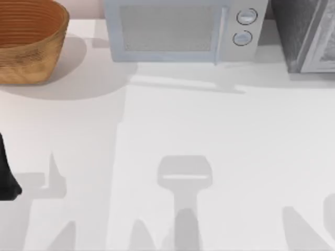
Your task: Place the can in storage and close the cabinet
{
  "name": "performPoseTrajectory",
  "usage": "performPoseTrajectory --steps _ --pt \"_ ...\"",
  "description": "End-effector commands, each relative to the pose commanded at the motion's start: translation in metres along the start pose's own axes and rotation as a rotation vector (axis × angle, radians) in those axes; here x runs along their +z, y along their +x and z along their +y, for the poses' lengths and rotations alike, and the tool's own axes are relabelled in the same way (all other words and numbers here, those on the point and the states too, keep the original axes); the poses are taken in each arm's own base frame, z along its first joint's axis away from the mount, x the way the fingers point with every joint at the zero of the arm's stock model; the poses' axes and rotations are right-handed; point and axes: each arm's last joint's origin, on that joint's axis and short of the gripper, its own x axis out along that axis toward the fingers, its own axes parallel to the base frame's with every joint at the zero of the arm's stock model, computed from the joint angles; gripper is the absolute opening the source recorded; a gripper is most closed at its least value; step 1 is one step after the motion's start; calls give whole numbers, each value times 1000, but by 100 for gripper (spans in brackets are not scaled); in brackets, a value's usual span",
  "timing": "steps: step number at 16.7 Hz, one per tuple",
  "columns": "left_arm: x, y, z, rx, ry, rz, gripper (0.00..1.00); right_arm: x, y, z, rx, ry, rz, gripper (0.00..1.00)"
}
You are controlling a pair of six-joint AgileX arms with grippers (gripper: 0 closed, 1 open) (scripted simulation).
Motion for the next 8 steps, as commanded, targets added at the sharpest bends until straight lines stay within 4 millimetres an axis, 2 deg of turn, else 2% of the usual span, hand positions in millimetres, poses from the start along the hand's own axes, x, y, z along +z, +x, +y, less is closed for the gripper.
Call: performPoseTrajectory --steps 4,8 --pt "0 0 0 0 0 0 100 33 -13 22 0 0 0 100" --pt "0 0 0 0 0 0 100 37 -15 26 0 0 0 100"
